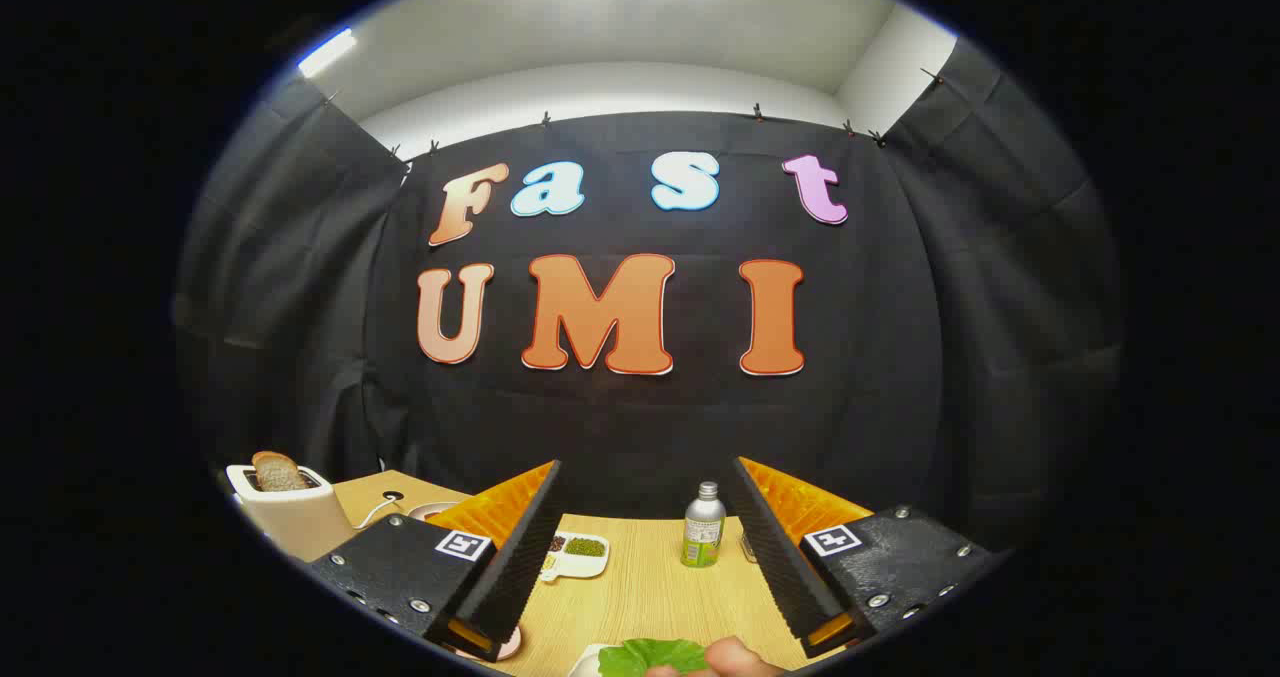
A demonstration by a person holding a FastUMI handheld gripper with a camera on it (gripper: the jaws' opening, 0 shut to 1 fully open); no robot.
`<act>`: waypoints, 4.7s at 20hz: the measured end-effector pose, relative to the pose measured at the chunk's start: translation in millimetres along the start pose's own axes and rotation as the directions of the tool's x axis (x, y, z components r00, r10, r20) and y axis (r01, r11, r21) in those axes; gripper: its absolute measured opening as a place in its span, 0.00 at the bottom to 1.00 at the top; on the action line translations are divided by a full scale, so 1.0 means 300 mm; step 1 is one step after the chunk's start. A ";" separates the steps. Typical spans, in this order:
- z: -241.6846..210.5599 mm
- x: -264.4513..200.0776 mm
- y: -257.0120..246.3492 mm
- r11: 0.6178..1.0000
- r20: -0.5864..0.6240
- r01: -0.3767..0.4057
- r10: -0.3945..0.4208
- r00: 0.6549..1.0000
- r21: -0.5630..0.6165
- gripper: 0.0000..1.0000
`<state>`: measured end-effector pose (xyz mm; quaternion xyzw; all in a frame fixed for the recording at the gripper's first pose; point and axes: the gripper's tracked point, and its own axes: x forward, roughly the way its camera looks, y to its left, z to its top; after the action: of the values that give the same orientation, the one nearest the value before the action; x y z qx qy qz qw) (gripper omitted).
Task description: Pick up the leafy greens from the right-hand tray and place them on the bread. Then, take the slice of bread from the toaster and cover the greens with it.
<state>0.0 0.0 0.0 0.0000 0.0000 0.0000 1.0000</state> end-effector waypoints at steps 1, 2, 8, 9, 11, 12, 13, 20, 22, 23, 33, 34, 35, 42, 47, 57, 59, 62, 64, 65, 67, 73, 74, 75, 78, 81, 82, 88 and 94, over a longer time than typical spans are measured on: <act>0.002 -0.004 0.002 1.000 -0.001 -0.003 0.003 1.000 -0.002 0.98; 0.004 -0.007 0.004 1.000 0.000 -0.004 0.004 1.000 -0.004 0.98; 0.009 -0.015 0.012 1.000 -0.003 -0.012 0.012 1.000 -0.010 0.98; 0.013 -0.017 0.015 1.000 -0.003 -0.015 0.015 1.000 -0.008 0.98; 0.021 -0.019 0.026 1.000 0.001 -0.027 0.027 1.000 -0.004 0.98; 0.024 -0.022 0.033 0.999 0.004 -0.037 0.037 0.999 -0.002 0.98; 0.020 -0.022 0.043 0.999 0.001 -0.048 0.048 0.999 0.001 0.98; -0.093 -0.019 0.108 0.994 -0.113 -0.111 0.111 0.987 0.008 0.98; -0.134 -0.015 0.115 0.993 -0.159 -0.120 0.121 0.980 0.017 0.98; -0.158 -0.014 0.115 0.992 -0.187 -0.122 0.123 0.975 0.021 0.98; -0.503 -0.027 0.056 0.992 -0.514 -0.126 0.101 0.852 -0.013 0.98; -0.539 -0.033 0.044 0.991 -0.547 -0.132 0.091 0.832 -0.036 0.98; -0.570 -0.042 0.039 0.989 -0.576 -0.137 0.085 0.813 -0.047 0.98; -0.778 -0.112 0.033 0.989 -0.758 -0.147 0.089 0.646 -0.010 0.99; -0.880 -0.176 0.028 0.991 -0.838 -0.137 0.072 0.541 -0.003 0.99; -1.018 -0.242 0.004 0.997 -0.911 -0.080 0.045 0.409 0.013 0.85; -1.016 -0.247 0.005 0.995 -0.912 -0.097 0.048 0.407 0.009 0.83; -1.016 -0.244 -0.020 0.999 -0.917 -0.052 0.029 0.397 0.009 0.71; -1.021 -0.240 -0.033 1.000 -0.916 -0.029 0.019 0.400 0.008 0.49; -1.014 -0.242 -0.038 0.999 -0.915 -0.034 0.026 0.403 0.013 0.42; -1.016 -0.239 -0.049 0.999 -0.914 -0.034 0.034 0.404 0.022 0.24; -0.935 -0.218 0.014 0.984 -0.885 0.014 0.152 0.441 0.176 0.04; -0.908 -0.205 0.032 0.981 -0.874 0.008 0.168 0.457 0.193 0.03; -0.881 -0.196 0.053 0.978 -0.861 0.001 0.184 0.475 0.209 0.03; -0.797 -0.150 0.131 0.968 -0.823 -0.049 0.236 0.517 0.246 0.03; -0.723 -0.111 0.215 0.959 -0.790 -0.109 0.278 0.546 0.262 0.03; -0.700 -0.103 0.239 0.955 -0.781 -0.131 0.293 0.551 0.265 0.03; -0.620 -0.081 0.411 0.927 -0.741 -0.258 0.372 0.558 0.271 0.03; -0.663 -0.085 0.562 0.898 -0.744 -0.343 0.425 0.516 0.275 0.03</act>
<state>-25.5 168.6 -198.8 0.0467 0.4397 0.2209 0.8693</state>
